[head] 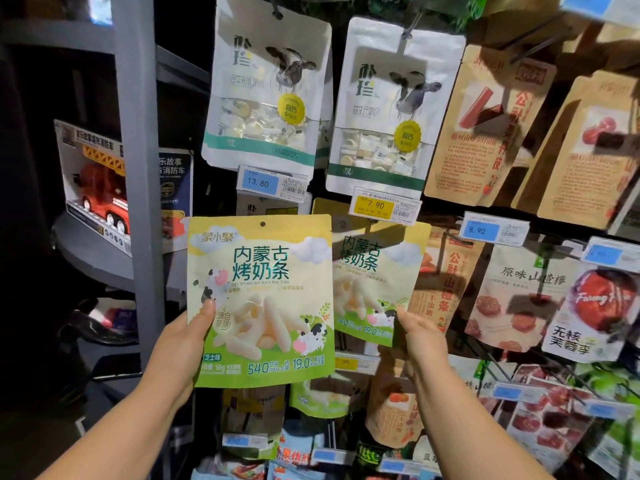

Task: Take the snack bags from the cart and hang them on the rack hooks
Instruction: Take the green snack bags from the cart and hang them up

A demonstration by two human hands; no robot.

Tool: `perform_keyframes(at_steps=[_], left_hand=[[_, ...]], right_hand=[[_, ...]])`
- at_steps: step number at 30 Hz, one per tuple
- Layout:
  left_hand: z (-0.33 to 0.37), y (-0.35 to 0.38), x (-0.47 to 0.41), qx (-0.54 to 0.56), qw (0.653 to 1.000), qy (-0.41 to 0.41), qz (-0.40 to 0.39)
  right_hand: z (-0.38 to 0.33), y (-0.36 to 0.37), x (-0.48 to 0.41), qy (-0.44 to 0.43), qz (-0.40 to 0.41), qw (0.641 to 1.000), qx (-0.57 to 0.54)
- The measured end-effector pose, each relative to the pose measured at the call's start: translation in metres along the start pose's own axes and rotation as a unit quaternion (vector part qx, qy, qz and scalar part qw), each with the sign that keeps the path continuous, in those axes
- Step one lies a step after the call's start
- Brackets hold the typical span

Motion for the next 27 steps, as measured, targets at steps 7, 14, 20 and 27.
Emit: perform_keyframes(at_steps=[7,14,20,27], left_hand=[[-0.009,0.028,-0.003,-0.022,0.999,-0.023,-0.042],[-0.020,0.078,-0.003,-0.074,0.993,-0.021,-0.093],[-0.023,0.115,-0.005,-0.111,0.988,-0.005,-0.105],[-0.020,0.138,-0.007,-0.118,0.986,0.010,-0.119]], right_hand=[[-0.025,-0.001,0.033,-0.189,-0.028,0.975,0.116],[-0.021,0.008,0.056,-0.165,-0.231,0.958,0.039],[-0.026,-0.014,0.050,-0.220,-0.182,0.955,0.075],[-0.035,-0.024,0.035,-0.221,-0.167,0.957,0.080]])
Point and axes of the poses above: each hand's wrist, its own x-axis away from the middle knuckle, its own y-axis out of the palm, z = x × y, the point moved 3 cm from there along -x, towards the middle knuckle, and after that the axes turned 15 degrees about -y, right-handed, at the moved point
